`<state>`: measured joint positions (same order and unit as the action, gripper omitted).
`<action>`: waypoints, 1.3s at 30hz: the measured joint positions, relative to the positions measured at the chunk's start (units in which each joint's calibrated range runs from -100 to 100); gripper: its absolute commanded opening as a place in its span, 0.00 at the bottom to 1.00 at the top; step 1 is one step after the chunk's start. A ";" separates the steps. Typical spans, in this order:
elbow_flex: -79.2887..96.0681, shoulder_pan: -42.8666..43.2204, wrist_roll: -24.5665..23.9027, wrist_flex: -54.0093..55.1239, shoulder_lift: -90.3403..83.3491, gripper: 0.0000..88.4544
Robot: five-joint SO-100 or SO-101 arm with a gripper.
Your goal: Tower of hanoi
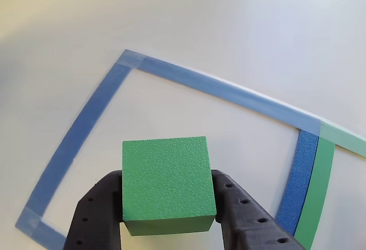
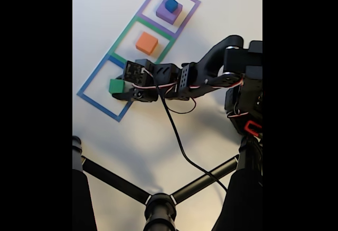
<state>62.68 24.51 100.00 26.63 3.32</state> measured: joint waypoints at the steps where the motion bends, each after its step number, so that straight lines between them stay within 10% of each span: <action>1: -0.43 0.00 0.00 -2.63 -1.68 0.08; 28: -48.58 -19.77 0.00 -104.23 -39.34 0.08; 39: -59.33 -30.15 0.00 -121.93 -47.84 0.09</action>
<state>3.35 -5.64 100.00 -95.30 -44.51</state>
